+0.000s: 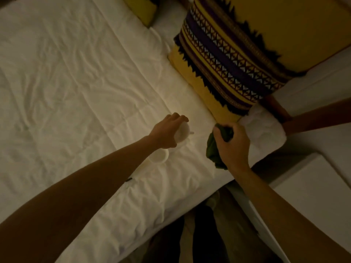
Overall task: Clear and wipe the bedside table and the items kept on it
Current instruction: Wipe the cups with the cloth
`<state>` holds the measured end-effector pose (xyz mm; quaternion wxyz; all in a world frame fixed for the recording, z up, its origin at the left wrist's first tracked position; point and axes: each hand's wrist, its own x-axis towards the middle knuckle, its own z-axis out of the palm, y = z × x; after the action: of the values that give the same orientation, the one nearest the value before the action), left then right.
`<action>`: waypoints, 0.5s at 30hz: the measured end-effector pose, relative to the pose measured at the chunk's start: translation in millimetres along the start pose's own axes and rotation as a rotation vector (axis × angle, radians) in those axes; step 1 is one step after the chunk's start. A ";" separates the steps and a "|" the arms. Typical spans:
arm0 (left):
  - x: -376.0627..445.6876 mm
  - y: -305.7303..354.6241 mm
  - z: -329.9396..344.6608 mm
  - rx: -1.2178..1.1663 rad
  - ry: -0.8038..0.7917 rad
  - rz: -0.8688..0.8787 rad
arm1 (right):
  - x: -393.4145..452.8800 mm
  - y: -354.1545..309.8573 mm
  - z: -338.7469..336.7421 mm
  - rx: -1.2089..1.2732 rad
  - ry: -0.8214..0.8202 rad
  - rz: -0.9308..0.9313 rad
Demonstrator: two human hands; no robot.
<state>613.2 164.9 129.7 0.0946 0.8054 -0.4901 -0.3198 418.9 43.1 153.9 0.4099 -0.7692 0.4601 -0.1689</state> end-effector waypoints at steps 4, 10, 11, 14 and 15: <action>28.3 -15.2 51.7 0.071 -0.107 0.073 | -3.3 49.7 12.0 -0.043 -0.023 0.085; 52.5 -29.5 92.9 0.160 -0.178 0.140 | 2.4 71.1 26.2 -0.026 -0.004 0.116; 54.5 -30.7 96.5 0.160 -0.176 0.127 | 3.8 70.6 29.4 -0.016 -0.003 0.112; 56.4 -31.0 100.3 0.203 -0.175 0.118 | 6.9 65.5 36.0 0.015 -0.012 0.110; 54.9 -30.7 99.2 0.220 -0.174 0.122 | 7.4 63.6 36.8 0.021 -0.017 0.110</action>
<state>592.6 149.5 15.1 -0.0178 0.7490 -0.5764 -0.3263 410.1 39.0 80.7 0.4306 -0.7399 0.4963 -0.1443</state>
